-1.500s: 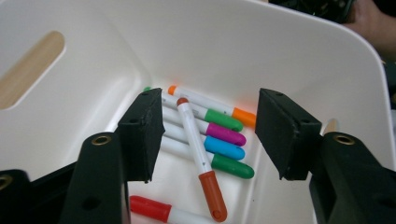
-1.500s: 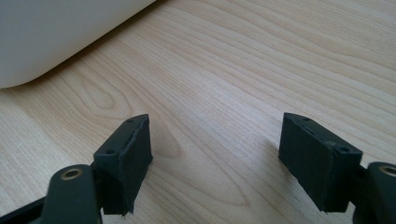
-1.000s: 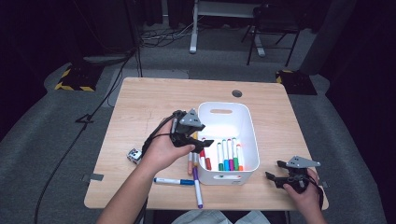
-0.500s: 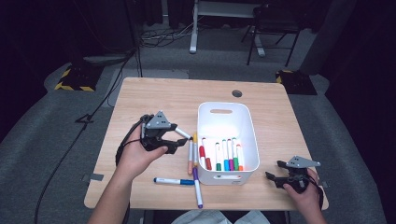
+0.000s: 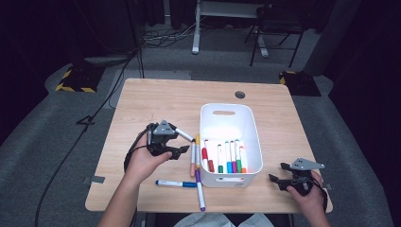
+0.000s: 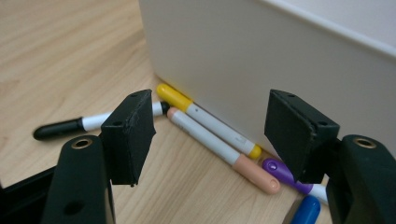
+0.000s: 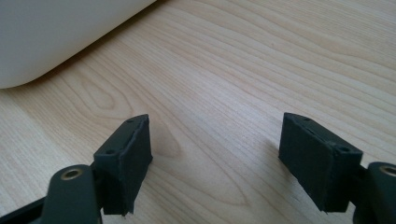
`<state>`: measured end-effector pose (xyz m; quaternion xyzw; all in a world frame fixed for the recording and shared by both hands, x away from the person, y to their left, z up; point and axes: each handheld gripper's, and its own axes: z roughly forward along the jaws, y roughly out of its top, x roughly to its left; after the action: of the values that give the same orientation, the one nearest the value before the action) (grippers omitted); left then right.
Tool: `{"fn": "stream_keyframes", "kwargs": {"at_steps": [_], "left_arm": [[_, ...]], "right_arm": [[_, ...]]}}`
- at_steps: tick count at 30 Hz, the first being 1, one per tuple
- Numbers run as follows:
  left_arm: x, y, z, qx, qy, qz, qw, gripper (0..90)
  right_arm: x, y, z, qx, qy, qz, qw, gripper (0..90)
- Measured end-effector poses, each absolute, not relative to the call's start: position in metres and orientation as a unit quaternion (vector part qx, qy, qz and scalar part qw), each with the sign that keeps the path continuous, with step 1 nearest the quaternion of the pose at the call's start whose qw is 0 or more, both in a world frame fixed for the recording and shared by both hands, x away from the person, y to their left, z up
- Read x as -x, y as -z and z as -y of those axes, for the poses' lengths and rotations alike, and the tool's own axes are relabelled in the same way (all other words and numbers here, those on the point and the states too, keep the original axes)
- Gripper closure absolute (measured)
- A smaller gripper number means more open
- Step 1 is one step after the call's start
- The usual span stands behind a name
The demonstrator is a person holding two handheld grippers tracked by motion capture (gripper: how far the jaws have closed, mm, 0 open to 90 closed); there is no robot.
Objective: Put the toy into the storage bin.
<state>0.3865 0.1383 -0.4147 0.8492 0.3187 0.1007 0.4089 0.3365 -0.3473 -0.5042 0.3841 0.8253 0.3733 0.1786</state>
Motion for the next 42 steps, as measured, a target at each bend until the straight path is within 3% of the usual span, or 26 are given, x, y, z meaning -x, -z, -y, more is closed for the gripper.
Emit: {"fn": "stream_keyframes", "kwargs": {"at_steps": [17, 32, 42], "left_arm": [[-0.407, 0.469, -0.108, -0.863, -0.082, -0.345, 0.359, 33.3], [-0.413, 0.487, -0.101, -0.868, -0.084, -0.359, 0.333, 33.6], [-0.414, 0.486, -0.118, -0.880, -0.091, -0.356, 0.302, 57.7]], "right_arm": [[-0.337, 0.504, 0.347, -0.384, -0.373, -0.825, 0.179, 25.6], [-0.337, 0.504, 0.347, -0.384, -0.373, -0.825, 0.179, 25.6], [-0.337, 0.504, 0.347, -0.384, -0.373, -0.825, 0.179, 25.6]]}}
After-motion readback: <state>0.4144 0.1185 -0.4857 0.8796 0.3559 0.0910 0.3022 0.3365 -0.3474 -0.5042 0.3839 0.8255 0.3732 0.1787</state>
